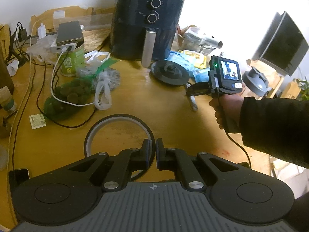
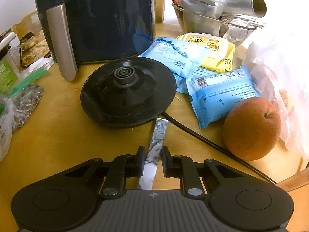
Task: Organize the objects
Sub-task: 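Close the right gripper around the marble-patterned stick and lift it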
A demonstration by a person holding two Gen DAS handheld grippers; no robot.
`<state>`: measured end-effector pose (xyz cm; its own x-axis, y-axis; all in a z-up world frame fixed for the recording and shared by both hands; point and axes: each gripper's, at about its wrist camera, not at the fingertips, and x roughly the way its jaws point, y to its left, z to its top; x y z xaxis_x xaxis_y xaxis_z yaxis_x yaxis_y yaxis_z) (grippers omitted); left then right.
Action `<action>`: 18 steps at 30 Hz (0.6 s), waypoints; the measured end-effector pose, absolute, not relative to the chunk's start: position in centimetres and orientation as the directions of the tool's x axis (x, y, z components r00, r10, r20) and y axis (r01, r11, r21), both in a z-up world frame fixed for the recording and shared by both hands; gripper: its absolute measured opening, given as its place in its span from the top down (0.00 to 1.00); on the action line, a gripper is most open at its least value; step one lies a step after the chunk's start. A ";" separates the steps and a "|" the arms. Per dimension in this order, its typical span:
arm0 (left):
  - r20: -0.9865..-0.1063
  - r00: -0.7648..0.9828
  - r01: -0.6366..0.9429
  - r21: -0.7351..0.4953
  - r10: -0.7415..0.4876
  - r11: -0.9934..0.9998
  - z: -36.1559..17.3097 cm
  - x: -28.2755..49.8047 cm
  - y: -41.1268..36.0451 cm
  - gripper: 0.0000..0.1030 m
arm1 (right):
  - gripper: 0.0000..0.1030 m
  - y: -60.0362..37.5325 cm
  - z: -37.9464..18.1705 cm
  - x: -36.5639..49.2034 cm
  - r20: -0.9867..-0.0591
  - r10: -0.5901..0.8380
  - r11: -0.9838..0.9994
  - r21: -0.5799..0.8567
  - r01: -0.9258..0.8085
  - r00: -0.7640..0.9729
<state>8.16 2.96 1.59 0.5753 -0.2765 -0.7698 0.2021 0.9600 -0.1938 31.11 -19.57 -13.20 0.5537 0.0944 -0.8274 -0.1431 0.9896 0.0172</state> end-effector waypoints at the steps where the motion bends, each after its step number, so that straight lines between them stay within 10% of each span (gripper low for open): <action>1: -0.770 0.575 0.204 -0.193 -0.277 0.960 1.6 8.1 2.9 0.93 | 0.84 -19.7 -13.1 31.0 -0.830 0.099 0.989 0.021 -0.146 0.549; 18: -0.763 0.576 0.238 -0.187 -0.294 0.953 1.8 7.6 1.7 0.93 | 0.84 -22.6 -10.1 27.2 -0.808 0.180 0.977 0.083 -0.194 0.561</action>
<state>7.61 1.75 1.81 0.5760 -0.2935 -0.7630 0.2377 0.9531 -0.1872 27.18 -22.61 -10.14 0.5613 0.1803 -0.8077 -0.1942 0.9774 0.0833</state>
